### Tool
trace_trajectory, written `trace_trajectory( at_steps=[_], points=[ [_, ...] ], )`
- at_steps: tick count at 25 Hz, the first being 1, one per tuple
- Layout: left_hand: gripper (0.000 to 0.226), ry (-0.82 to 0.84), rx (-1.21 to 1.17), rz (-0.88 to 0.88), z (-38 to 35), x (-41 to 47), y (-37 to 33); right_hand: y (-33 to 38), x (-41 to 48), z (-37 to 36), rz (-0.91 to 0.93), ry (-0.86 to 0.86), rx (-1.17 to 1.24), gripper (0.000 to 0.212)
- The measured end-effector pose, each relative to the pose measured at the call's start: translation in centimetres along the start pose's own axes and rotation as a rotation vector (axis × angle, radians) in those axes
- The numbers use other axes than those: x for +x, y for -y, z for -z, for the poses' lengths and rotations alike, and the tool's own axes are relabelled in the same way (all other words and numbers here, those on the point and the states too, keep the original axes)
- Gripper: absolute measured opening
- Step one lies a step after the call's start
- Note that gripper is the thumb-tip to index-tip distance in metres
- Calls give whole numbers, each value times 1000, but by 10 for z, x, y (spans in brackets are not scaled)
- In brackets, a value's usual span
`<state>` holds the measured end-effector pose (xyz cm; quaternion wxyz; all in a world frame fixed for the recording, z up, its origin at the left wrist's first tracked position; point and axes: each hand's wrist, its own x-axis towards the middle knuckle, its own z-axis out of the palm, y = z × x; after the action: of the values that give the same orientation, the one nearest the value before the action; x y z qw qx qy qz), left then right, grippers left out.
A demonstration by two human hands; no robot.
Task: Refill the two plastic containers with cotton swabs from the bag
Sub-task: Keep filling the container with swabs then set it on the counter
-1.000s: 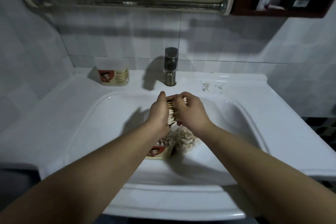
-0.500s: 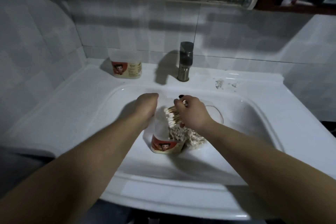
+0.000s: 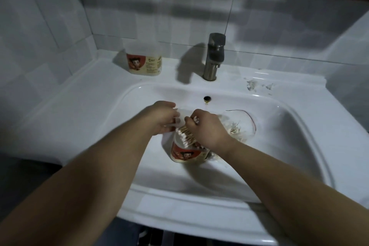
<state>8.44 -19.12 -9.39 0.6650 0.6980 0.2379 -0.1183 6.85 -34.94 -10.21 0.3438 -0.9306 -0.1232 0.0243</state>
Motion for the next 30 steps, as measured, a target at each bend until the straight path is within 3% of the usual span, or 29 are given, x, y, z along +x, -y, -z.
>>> trace_trajectory(
  at_steps=[5,12,20,24,28,30],
  points=[
    [33,-15,-15,6,-1,0,0,-6,-2,2,26,-15,-18,22],
    [37,22,-17,16,-2,-6,-2,3,0,-2,4,-12,-67,22],
    [29,33,-43,8,0,-12,-4,4,-6,-4,118,92,-213,48],
    [33,38,-23,3,4,-13,-4,-6,-15,6,314,158,-397,83],
    [36,42,-34,11,4,-11,-2,-8,-27,6,344,508,-518,118],
    [36,46,-46,13,4,-11,-3,-7,-28,2,356,575,-578,129]
  ],
)
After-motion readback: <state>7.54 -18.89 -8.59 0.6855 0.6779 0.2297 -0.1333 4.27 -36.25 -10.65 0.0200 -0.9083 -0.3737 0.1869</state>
